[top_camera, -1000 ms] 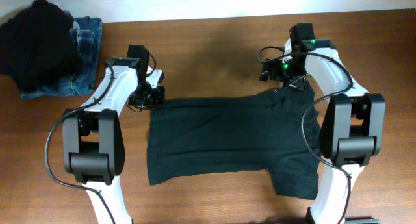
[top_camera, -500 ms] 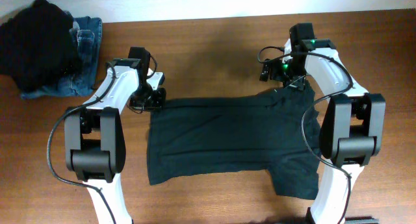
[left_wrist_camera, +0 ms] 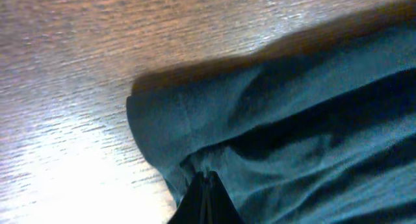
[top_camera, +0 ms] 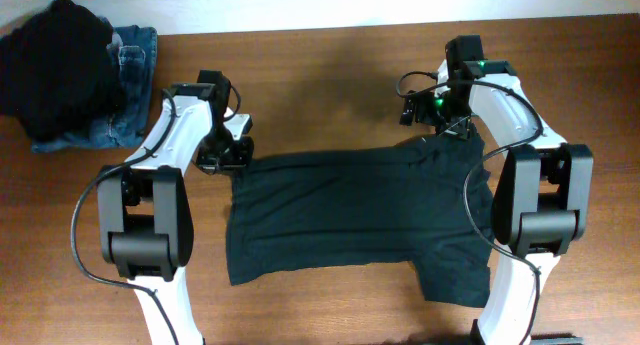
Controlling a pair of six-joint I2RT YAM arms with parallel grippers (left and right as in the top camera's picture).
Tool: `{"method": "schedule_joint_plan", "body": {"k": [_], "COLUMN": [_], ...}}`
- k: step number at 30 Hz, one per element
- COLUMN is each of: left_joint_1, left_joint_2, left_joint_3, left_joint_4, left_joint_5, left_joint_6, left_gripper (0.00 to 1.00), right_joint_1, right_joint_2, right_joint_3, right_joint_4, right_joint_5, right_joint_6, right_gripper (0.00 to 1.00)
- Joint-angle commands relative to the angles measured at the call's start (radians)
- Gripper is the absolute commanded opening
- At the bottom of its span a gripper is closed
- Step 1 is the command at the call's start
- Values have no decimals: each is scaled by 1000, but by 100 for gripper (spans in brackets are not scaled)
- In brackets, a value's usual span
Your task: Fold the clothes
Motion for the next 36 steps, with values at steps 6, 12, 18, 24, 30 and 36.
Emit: {"method": "schedule_joint_plan", "body": {"k": [6, 12, 18, 24, 30, 36], "left_joint_1": [0, 0, 0, 0, 0, 0], "left_joint_2": [-8, -8, -8, -8, -8, -8], "left_joint_3": [28, 28, 28, 28, 28, 28], "left_joint_4": [-63, -82, -90, -49, 5, 27], "left_joint_5": [-72, -71, -68, -68, -68, -30], "left_joint_6": [3, -15, -16, -16, -16, -15], "left_gripper": [1, 1, 1, 4, 19, 27], "right_joint_1": [6, 6, 6, 6, 6, 6], "right_joint_2": [4, 4, 4, 4, 4, 4], "right_joint_3": [-5, -5, -5, -5, -5, -5], "right_joint_4": [-1, -1, -1, -1, -2, -1], "right_joint_5": [14, 14, 14, 14, 14, 14], "right_joint_6": [5, 5, 5, 5, 5, 5], "right_gripper": [99, 99, 99, 99, 99, 99]}}
